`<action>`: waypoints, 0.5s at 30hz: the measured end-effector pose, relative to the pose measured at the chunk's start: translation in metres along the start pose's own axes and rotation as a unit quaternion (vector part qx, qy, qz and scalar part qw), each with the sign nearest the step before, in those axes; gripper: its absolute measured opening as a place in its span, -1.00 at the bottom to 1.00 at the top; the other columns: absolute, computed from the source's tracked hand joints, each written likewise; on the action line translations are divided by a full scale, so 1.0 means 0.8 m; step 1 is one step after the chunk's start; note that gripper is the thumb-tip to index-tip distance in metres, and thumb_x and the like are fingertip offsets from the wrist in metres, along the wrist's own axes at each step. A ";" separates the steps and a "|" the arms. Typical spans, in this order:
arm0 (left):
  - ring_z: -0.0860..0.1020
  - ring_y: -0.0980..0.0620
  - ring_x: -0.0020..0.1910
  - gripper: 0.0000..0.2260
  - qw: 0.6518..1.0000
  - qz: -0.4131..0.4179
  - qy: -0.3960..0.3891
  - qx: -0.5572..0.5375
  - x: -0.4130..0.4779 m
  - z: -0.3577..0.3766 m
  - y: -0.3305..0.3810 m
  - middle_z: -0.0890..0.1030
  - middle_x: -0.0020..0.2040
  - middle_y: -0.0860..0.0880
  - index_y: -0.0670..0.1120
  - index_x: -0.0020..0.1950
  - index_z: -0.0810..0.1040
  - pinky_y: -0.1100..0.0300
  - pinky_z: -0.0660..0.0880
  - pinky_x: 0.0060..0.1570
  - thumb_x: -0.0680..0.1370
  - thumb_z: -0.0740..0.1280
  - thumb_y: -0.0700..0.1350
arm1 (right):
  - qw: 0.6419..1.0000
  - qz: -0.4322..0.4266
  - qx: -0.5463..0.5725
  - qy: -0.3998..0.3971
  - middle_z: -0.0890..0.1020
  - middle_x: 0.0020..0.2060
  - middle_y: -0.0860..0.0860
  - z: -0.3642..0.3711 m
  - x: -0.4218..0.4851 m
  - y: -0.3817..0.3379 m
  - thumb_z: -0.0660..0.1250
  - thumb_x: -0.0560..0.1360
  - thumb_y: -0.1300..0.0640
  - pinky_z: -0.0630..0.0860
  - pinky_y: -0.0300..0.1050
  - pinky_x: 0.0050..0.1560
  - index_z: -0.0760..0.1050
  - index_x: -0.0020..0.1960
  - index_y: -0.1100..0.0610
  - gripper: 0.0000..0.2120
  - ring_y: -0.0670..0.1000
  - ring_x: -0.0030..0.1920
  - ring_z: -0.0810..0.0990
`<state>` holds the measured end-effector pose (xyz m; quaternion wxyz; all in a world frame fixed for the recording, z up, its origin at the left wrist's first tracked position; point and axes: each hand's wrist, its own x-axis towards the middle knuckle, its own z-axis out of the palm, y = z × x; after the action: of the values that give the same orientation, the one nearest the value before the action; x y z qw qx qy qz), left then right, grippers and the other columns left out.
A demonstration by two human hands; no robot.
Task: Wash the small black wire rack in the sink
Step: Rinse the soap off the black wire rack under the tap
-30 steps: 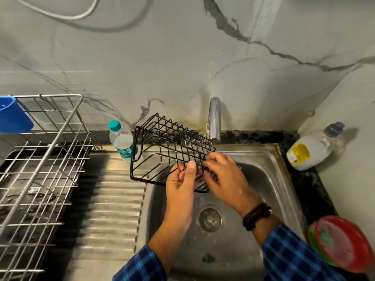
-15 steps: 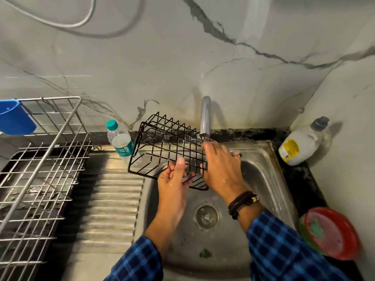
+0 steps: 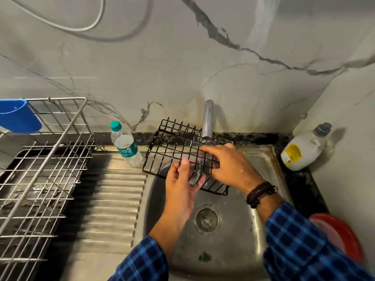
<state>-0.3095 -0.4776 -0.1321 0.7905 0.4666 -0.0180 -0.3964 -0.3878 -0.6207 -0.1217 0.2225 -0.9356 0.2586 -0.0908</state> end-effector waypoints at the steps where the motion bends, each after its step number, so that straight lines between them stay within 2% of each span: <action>1: 0.62 -0.05 0.13 -0.86 1.000 -0.013 -0.007 0.014 0.000 -0.001 0.001 0.68 0.01 -0.04 -0.06 0.08 0.55 -0.10 0.61 0.04 0.59 0.35 -0.02 | 1.000 0.008 -0.005 0.017 0.62 0.10 -0.15 -0.001 -0.003 0.001 0.37 0.43 0.14 0.46 -0.01 0.07 0.37 0.43 -0.21 -0.39 -0.04 0.06 0.40; 3: 0.57 -0.04 0.25 -0.77 0.996 -0.066 -0.032 0.058 -0.001 -0.003 0.007 0.65 0.15 -0.03 0.00 0.19 0.51 -0.14 0.61 0.06 0.57 0.38 0.01 | 0.999 0.029 -0.006 0.027 0.61 0.04 -0.18 -0.001 -0.009 0.005 0.37 0.40 0.16 0.45 -0.03 0.03 0.38 0.43 -0.23 -0.35 -0.08 0.01 0.37; 5: 0.53 -0.01 0.33 -0.54 0.983 -0.132 -0.054 0.113 -0.006 -0.008 0.016 0.58 0.31 -0.03 0.04 0.36 0.43 -0.26 0.60 0.11 0.48 0.42 0.02 | 0.999 0.051 0.014 0.008 0.63 0.10 -0.19 0.003 -0.016 0.011 0.37 0.39 0.17 0.48 -0.03 0.07 0.38 0.42 -0.26 -0.34 -0.07 0.05 0.43; 7: 0.50 0.02 0.37 -0.37 0.972 -0.168 -0.074 0.145 -0.013 -0.012 0.020 0.52 0.42 0.00 0.01 0.52 0.33 -0.30 0.56 0.15 0.47 0.42 0.03 | 0.997 0.062 0.036 -0.012 0.64 0.11 -0.19 0.008 -0.022 0.017 0.34 0.37 0.17 0.53 0.04 0.14 0.39 0.40 -0.28 -0.33 -0.04 0.10 0.51; 8: 0.48 0.06 0.37 -0.34 0.966 -0.160 -0.083 0.186 -0.018 -0.013 0.018 0.47 0.47 0.03 0.05 0.58 0.23 -0.27 0.55 0.18 0.52 0.41 0.04 | 0.997 0.064 0.038 -0.013 0.64 0.08 -0.20 0.010 -0.025 0.018 0.33 0.36 0.18 0.54 0.06 0.16 0.38 0.40 -0.29 -0.32 -0.04 0.10 0.53; 10: 0.41 0.13 0.41 -0.27 0.938 -0.120 -0.103 0.307 -0.029 -0.011 0.010 0.27 0.59 0.09 0.19 0.63 -0.08 -0.17 0.49 0.31 0.62 0.33 0.07 | 0.997 0.069 0.027 0.003 0.63 0.03 -0.20 0.011 -0.031 0.018 0.31 0.37 0.23 0.52 0.04 0.17 0.38 0.42 -0.28 -0.30 -0.05 0.11 0.52; 12: 0.27 0.08 0.53 -0.15 0.914 -0.101 -0.116 0.376 -0.040 -0.004 -0.002 0.13 0.64 0.10 0.24 0.58 -0.37 -0.11 0.30 0.49 0.64 0.29 0.11 | 0.997 0.074 -0.006 0.017 0.56 -0.08 -0.19 0.008 -0.032 0.016 0.27 0.36 0.27 0.47 0.02 0.13 0.38 0.43 -0.27 -0.27 -0.03 0.10 0.46; 13: 0.29 0.09 0.52 -0.11 0.900 -0.092 -0.127 0.406 -0.044 -0.004 -0.010 0.26 0.60 0.12 0.21 0.55 -0.45 -0.02 0.29 0.49 0.63 0.28 0.13 | 0.996 0.077 -0.026 0.021 0.52 -0.12 -0.19 0.006 -0.033 0.014 0.26 0.35 0.29 0.44 0.00 0.08 0.38 0.43 -0.27 -0.25 -0.03 0.09 0.42; 14: 0.42 0.10 0.41 -0.12 0.880 -0.070 -0.138 0.450 -0.048 -0.006 -0.014 0.50 0.41 0.22 0.17 0.57 -0.42 0.11 0.37 0.39 0.63 0.28 0.14 | 0.996 0.077 -0.045 0.027 0.50 -0.14 -0.19 0.004 -0.034 0.013 0.26 0.35 0.30 0.40 -0.04 0.02 0.37 0.44 -0.27 -0.25 -0.04 0.08 0.40; 15: 0.55 0.13 0.21 -0.21 0.847 -0.030 -0.137 0.513 -0.053 -0.008 -0.012 0.62 0.10 0.35 0.15 0.62 -0.26 0.20 0.46 0.24 0.63 0.28 0.14 | 0.995 0.077 -0.057 0.029 0.51 -0.13 -0.19 0.003 -0.035 0.014 0.27 0.35 0.30 0.35 -0.07 -0.04 0.37 0.44 -0.26 -0.25 -0.04 0.07 0.38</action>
<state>-0.3416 -0.4483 -0.1284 0.4157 0.7467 -0.3127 -0.4145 -0.4155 -0.6136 -0.1304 0.1674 -0.9212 0.3407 -0.0859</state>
